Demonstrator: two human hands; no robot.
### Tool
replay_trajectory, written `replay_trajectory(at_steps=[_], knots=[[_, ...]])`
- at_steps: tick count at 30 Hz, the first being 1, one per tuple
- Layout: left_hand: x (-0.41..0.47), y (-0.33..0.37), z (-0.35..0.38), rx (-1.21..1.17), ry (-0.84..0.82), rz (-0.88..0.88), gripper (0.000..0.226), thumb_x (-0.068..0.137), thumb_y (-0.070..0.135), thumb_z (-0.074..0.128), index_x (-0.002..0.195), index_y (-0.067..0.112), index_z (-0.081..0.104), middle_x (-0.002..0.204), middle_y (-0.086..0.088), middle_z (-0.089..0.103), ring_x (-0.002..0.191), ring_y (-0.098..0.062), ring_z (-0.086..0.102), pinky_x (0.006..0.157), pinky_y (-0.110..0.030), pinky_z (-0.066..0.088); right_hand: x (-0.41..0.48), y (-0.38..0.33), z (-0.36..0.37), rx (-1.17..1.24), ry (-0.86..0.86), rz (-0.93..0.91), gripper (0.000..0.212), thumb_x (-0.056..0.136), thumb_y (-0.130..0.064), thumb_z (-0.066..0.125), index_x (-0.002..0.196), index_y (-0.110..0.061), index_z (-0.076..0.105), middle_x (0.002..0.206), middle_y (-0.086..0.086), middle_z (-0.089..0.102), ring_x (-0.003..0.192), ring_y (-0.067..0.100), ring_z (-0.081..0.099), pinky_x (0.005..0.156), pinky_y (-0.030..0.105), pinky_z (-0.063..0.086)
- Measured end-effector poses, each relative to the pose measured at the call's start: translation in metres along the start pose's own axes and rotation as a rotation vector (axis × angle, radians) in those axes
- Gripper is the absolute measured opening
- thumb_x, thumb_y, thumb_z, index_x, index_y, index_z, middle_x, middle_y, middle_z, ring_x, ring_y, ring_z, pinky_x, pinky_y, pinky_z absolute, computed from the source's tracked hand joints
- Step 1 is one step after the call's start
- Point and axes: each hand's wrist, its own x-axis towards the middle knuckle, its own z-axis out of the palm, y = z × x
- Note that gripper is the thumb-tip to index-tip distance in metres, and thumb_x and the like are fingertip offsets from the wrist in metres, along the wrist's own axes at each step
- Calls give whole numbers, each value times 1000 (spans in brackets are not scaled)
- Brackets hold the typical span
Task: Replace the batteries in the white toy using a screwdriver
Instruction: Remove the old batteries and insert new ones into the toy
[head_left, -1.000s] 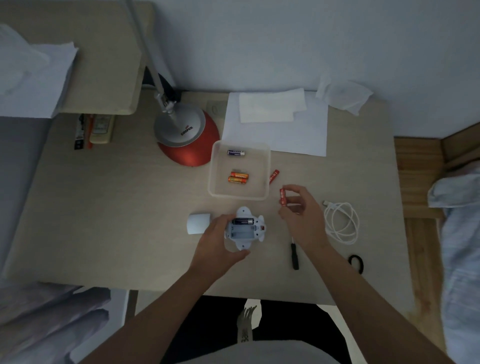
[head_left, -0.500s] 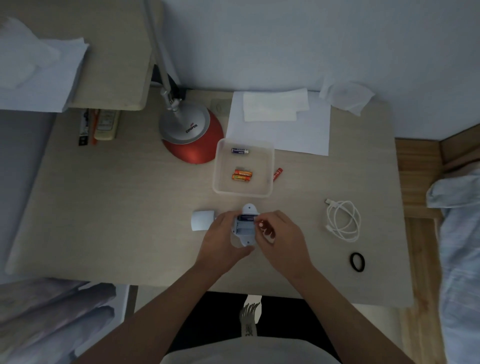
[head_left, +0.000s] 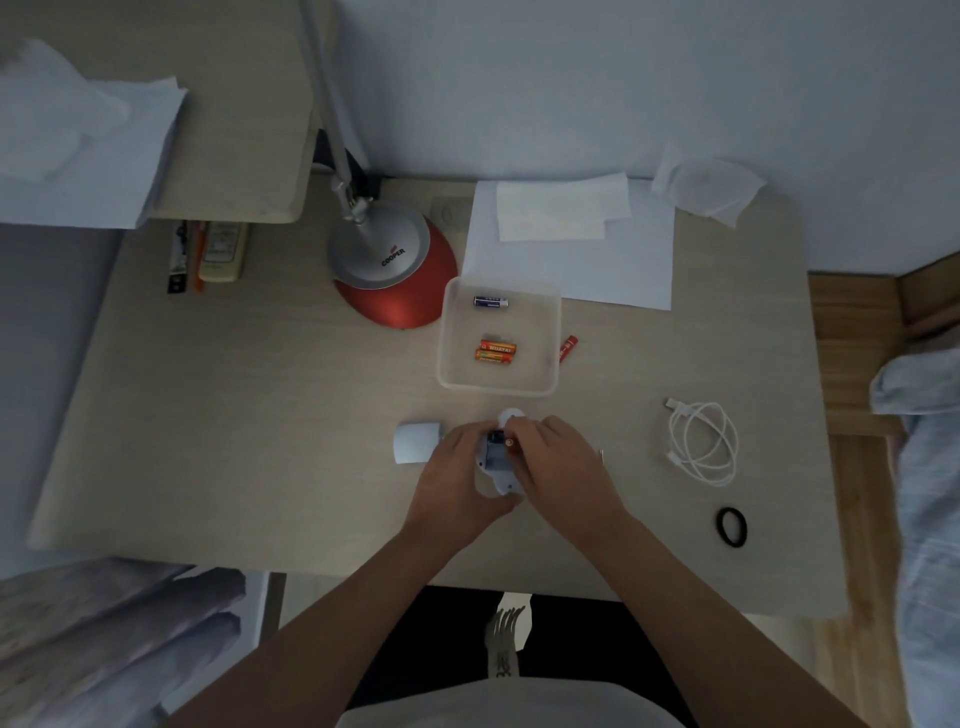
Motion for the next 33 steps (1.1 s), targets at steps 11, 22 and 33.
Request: replay_trajectory(at_steps=[11,22,33], knots=[[3,-4,4,7,-26,-11,79,65,43,82,132,13,55,125,3,60,115,-15,57,102,-32,45,4,11,11,-14,-90,-103,21,81,-15,67,102,-13,70,91,4,67,77,25,53,70,34,40],[3,-3,5,39,1,-9,82,62,35,89,134,13,55,127,1,60,118,-15,55,103,-30,43,14,15,5,77,-96,12,31,85,-33,52,75,-17,77,70,-1,70,60,21,52,57,30,44],[2,-4,5,-7,0,-44,79,63,34,89,131,16,56,123,5,61,113,-12,56,99,-16,39,18,12,7,107,-70,-10,33,83,-29,49,68,-17,75,67,-2,68,58,20,48,54,31,47]])
